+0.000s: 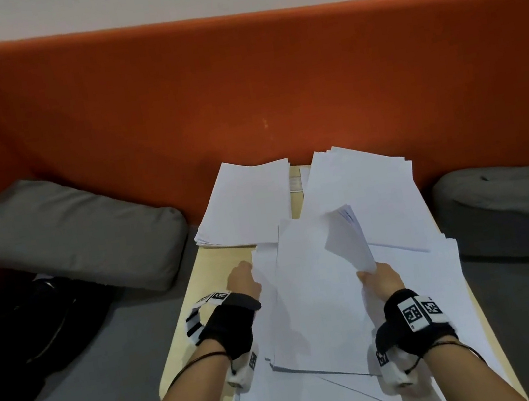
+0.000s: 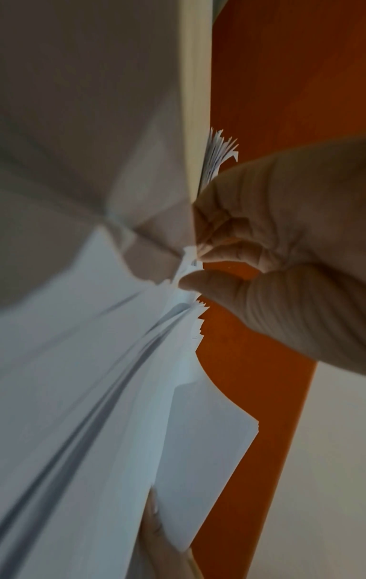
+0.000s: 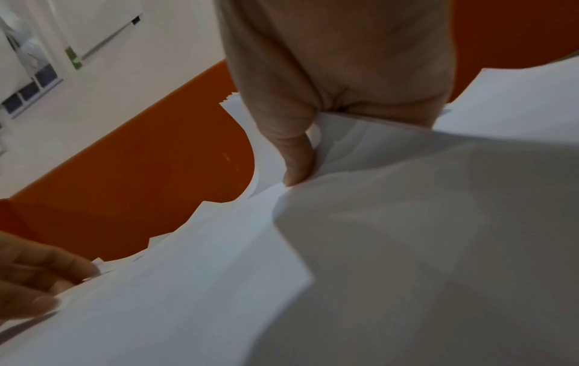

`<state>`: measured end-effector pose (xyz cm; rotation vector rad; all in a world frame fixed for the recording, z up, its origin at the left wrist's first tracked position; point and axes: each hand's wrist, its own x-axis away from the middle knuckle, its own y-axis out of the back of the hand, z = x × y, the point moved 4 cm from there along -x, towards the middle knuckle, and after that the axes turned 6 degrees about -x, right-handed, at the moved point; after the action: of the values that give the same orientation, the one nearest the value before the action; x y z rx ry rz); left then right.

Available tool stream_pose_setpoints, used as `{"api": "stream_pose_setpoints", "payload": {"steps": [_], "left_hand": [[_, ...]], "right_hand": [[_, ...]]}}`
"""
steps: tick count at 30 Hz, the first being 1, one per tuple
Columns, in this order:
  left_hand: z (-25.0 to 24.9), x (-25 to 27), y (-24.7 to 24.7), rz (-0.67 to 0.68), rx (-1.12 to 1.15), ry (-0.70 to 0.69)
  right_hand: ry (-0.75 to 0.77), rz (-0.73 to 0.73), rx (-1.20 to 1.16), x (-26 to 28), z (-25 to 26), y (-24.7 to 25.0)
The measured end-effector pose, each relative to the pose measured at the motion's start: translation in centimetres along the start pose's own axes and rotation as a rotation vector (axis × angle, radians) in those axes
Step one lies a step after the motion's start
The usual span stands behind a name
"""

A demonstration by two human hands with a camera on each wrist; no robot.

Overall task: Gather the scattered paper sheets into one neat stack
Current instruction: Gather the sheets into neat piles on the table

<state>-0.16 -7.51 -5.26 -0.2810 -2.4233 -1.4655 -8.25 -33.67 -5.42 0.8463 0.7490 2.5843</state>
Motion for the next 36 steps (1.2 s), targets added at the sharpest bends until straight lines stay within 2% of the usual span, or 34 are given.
{"api": "stream_pose_setpoints", "payload": {"steps": [5, 8, 16, 22, 36], "left_hand": [[0.1, -0.7, -0.5, -0.016, 0.057, 0.007], [-0.1, -1.1, -0.5, 0.024, 0.031, -0.007], [0.6, -1.8, -0.4, 0.176, 0.244, 0.092], [0.5, -2.2, -0.7, 0.096, 0.416, -0.013], [0.2, -2.1, -1.2, 0.180, 0.400, -0.041]], "right_hand": [[-0.005, 0.002, -0.028, 0.3, 0.0, 0.1], [-0.012, 0.009, -0.036, 0.2, -0.2, 0.0], [-0.113, 0.082, -0.005, 0.3, -0.4, -0.3], [-0.129, 0.096, -0.047, 0.8, -0.9, 0.1], [-0.131, 0.067, -0.081, 1.7, -1.2, -0.1]]}}
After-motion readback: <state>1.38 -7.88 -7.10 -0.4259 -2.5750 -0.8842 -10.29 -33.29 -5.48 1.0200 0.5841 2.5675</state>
